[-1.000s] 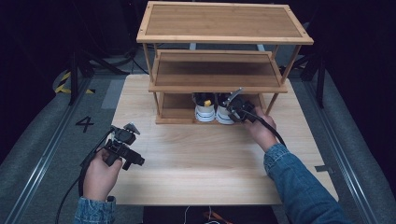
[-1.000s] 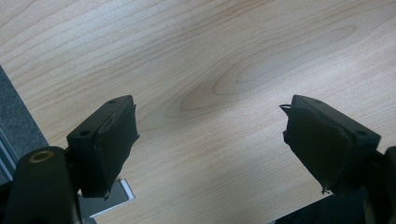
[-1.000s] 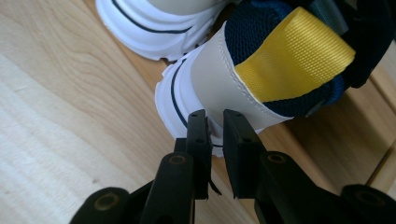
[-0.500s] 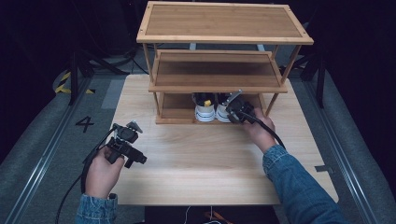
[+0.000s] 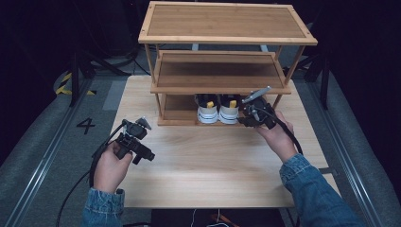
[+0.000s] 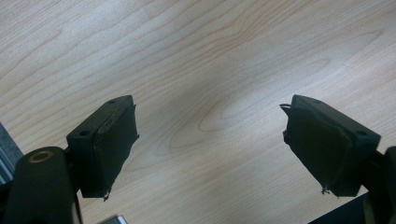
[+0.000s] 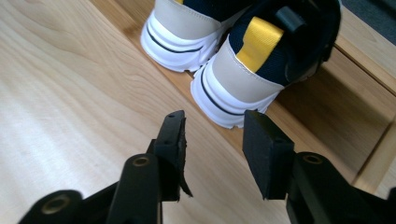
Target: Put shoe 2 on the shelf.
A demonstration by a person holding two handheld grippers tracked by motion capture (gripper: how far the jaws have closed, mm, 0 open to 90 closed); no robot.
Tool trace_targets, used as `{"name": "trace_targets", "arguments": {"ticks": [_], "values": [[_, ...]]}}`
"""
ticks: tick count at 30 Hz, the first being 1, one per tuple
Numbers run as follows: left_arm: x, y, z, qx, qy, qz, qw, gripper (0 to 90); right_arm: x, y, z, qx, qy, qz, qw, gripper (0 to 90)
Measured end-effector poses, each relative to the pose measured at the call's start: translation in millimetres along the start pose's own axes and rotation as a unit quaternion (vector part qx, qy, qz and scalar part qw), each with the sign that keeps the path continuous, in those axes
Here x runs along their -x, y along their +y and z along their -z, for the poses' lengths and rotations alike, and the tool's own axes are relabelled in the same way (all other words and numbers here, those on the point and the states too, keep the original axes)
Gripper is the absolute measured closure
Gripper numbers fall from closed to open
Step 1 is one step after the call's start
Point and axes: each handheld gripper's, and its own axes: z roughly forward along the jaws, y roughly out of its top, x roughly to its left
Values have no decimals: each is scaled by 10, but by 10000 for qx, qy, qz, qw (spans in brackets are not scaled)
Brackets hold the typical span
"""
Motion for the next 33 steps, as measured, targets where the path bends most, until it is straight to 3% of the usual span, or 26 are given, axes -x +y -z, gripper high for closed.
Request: {"name": "trace_targets", "arguments": {"ticks": [5, 12, 16, 20, 26, 29, 33], "values": [[45, 59, 19, 89, -87, -128, 9998, 168, 18, -108, 223, 89, 72, -152, 9998, 558], [48, 78, 15, 142, 11, -243, 9996, 174, 98, -277, 420, 108, 129, -296, 9994, 521], [44, 86, 44, 227, 68, -138, 9996, 169, 141, -415, 578, 137, 95, -423, 9990, 502], [32, 87, 36, 222, 67, -57, 9997, 170, 230, -556, 705, 55, 134, -719, 9973, 441], [-10, 80, 33, 248, 94, -32, 9996, 171, 343, -813, 836, -3, -243, -908, 9956, 461], [-41, 73, 27, 229, 132, 10, 9997, 170, 448, -966, 863, -60, -165, -1154, 9932, 457], [-88, 53, 36, 294, 112, -35, 9995, 173, 545, -1108, 871, -244, -109, -1232, 9920, 464]]}}
